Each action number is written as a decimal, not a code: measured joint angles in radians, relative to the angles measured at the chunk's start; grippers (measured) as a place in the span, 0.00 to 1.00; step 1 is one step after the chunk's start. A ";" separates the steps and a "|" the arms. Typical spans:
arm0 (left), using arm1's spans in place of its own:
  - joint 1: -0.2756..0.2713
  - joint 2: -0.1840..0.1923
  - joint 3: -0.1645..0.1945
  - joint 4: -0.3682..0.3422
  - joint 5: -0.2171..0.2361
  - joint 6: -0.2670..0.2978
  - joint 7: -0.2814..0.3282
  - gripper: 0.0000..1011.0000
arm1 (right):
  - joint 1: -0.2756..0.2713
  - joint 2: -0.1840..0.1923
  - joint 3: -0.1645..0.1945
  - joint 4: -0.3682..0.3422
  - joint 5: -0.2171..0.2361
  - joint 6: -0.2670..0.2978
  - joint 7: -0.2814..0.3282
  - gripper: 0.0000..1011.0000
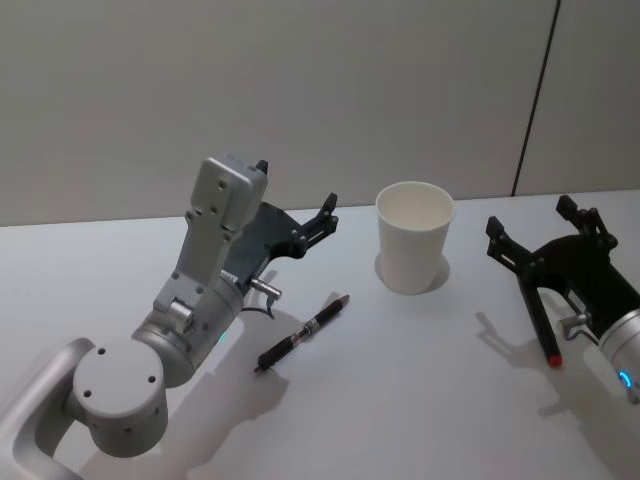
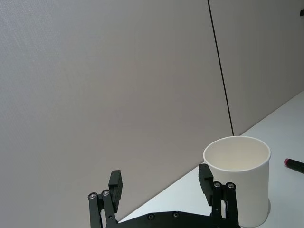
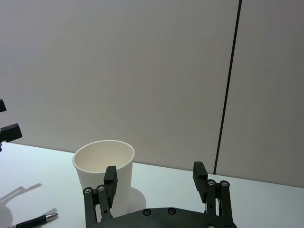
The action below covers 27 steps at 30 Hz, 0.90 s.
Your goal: Place the pen into the pen holder.
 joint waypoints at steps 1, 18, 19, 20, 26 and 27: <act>0.000 0.000 0.000 0.000 0.000 0.000 0.000 0.99 | 0.000 0.000 0.000 0.000 0.000 0.000 0.000 0.99; 0.000 0.000 0.000 0.000 0.000 0.000 0.000 0.99 | 0.000 0.000 0.000 0.000 0.000 0.000 0.000 0.99; 0.000 0.000 0.000 0.000 0.000 0.000 0.000 0.99 | 0.000 0.000 0.000 0.000 0.000 0.000 0.000 0.99; 0.000 0.000 0.000 0.000 0.000 0.000 0.000 0.99 | 0.000 0.000 0.000 0.000 0.000 0.000 0.000 0.99; 0.000 0.000 0.000 0.000 0.000 0.000 0.000 0.99 | 0.000 0.000 0.000 0.000 0.000 0.000 0.000 0.99; 0.000 0.000 0.000 0.000 0.000 0.000 0.000 0.99 | 0.000 0.000 0.000 0.000 0.000 0.000 0.000 0.99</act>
